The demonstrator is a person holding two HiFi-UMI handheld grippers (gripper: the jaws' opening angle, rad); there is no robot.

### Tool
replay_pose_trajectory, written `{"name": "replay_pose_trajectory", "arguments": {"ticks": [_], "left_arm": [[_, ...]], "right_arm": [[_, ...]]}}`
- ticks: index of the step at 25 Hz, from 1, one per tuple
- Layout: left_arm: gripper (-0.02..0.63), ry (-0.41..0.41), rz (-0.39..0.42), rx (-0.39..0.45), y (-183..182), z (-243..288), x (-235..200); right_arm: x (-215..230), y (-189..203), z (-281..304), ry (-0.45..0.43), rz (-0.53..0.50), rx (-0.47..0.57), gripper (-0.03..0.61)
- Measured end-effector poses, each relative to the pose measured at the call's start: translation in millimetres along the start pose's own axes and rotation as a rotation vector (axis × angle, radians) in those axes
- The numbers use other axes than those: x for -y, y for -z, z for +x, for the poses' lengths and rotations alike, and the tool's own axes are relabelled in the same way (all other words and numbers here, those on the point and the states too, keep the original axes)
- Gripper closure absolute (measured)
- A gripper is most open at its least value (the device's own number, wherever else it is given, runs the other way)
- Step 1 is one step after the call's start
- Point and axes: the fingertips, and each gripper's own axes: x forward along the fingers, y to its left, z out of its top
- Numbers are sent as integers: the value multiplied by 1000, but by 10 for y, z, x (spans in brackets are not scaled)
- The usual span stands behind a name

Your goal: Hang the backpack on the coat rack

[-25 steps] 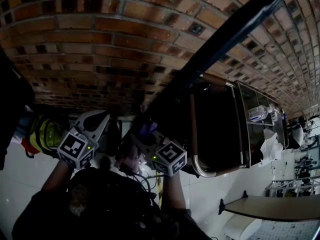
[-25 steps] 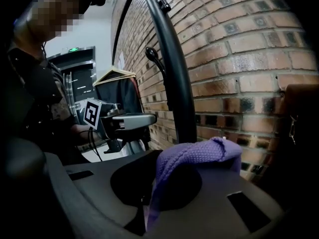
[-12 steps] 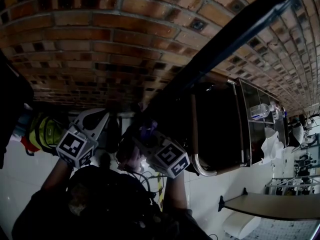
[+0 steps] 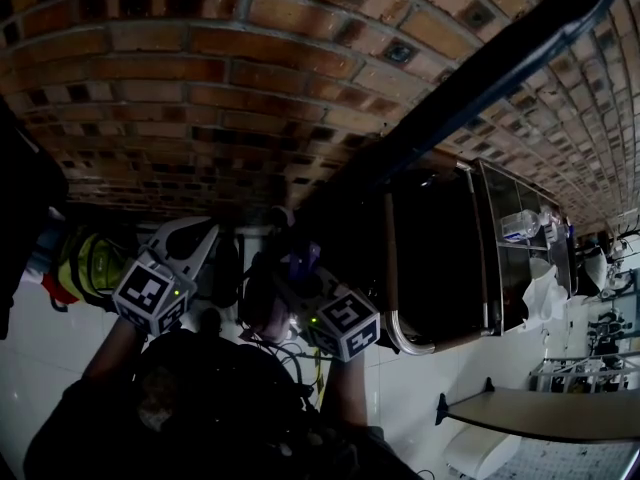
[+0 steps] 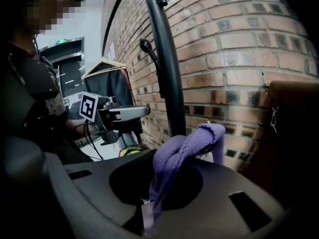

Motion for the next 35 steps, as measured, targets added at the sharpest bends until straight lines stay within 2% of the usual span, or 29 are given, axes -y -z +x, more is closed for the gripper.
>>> {"name": "replay_pose_trajectory", "arguments": {"ticks": [6,12,14,17,19,25,28,30,33,35], "left_arm": [[574,12,-9,3,-7,61,51],[574,16,-9,-7,22,72,82],[574,10,-13,-13,29,66,61],[574,3,-14,-11,25,61,33],[574,2,-10,-8,6,67,26],[574,-5,-23,-3,10,70,-21],[574,-16,-35,-7,50,59,-71],[574,-21,-38,-17,82,52,-87],[574,-25,-34,-17,86,39,-86],[574,-26,-34,-13,81,35,-97]], "right_arm": [[55,48,-4,20,39,8,522],[82,37,-48,56,-14,23,520],[62,-1,-44,57,-61,9,520],[16,-17,13,57,-211,-71,520],[-2,-50,53,39,-271,-108,526],[-80,-108,34,-33,-217,-117,538],[-61,-64,84,16,-219,-162,540],[-55,32,165,57,-250,-237,540],[-150,238,325,67,-286,-334,548],[-159,319,368,59,-234,-316,548]]}}
